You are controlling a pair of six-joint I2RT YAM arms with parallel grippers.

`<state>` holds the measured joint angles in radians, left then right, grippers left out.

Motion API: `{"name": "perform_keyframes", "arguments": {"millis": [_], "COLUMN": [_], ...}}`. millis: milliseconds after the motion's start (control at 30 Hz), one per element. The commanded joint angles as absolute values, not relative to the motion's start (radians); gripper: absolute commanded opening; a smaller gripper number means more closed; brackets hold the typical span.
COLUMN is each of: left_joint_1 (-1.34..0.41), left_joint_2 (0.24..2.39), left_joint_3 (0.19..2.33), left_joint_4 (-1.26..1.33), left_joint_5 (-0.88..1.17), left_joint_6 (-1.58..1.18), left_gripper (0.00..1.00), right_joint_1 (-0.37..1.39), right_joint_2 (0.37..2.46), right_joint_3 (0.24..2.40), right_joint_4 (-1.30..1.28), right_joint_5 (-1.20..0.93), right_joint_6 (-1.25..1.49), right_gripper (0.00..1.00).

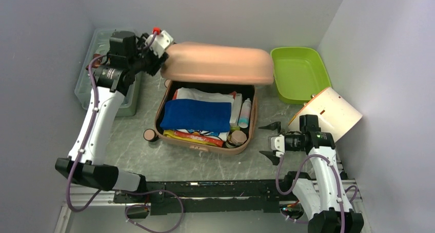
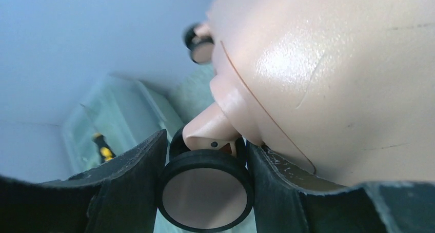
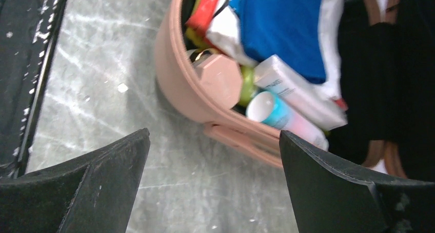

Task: Open, take out, and arrange the luggage
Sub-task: Open the luggage at the center of the board.

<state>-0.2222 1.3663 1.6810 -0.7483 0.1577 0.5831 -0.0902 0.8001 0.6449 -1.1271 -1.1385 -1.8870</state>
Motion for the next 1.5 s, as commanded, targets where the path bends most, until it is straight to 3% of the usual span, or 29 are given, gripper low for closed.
{"name": "perform_keyframes", "arguments": {"millis": [0,133,300,667,900,1000,1133,1267,1300,1400,1467], "left_joint_1": [-0.232,-0.232,-0.232,-0.232,-0.232,-0.232,-0.232,-0.232,-0.232,-0.232,-0.232], "left_joint_2": [1.475,1.517,1.556,1.628,1.652,1.661,1.681,1.704,1.710,1.710,1.695], "left_joint_3": [1.767,1.785,1.797,1.844,1.873,1.879,1.892,1.926,1.936,1.944,1.922], "left_joint_4": [-0.488,-0.466,-0.449,-0.440,-0.453,-0.454,-0.449,-0.465,-0.473,-0.483,-0.472], "left_joint_5": [0.014,0.020,0.027,0.011,0.016,0.020,0.008,0.003,0.003,0.003,-0.038], "left_joint_6": [0.548,0.549,0.541,0.535,0.533,0.525,0.514,0.493,0.486,0.466,0.456], "left_gripper": [0.00,0.00,0.00,0.00,0.00,0.00,0.00,0.00,0.00,0.01,0.17], "right_joint_1": [-0.084,-0.086,-0.086,-0.086,-0.083,-0.074,-0.061,-0.032,-0.022,-0.006,-0.006], "right_joint_2": [0.760,0.800,0.841,0.931,1.129,1.230,1.322,1.375,1.386,1.422,1.448], "right_joint_3": [0.738,0.842,0.892,0.934,1.101,1.195,1.312,1.344,1.352,1.379,1.399], "right_joint_4": [-0.908,-0.671,-0.180,0.220,0.366,0.363,0.313,0.290,0.278,0.233,0.234], "right_joint_5": [-1.276,-1.244,-1.011,-0.791,-0.792,-0.818,-0.902,-0.924,-0.918,-0.903,-0.903], "right_joint_6": [-1.621,-1.302,-0.727,-0.464,-0.368,-0.351,-0.360,-0.378,-0.391,-0.437,-0.423], "right_gripper": [1.00,1.00,1.00,1.00,0.96,0.81,0.36,0.05,0.00,0.00,0.00]}}
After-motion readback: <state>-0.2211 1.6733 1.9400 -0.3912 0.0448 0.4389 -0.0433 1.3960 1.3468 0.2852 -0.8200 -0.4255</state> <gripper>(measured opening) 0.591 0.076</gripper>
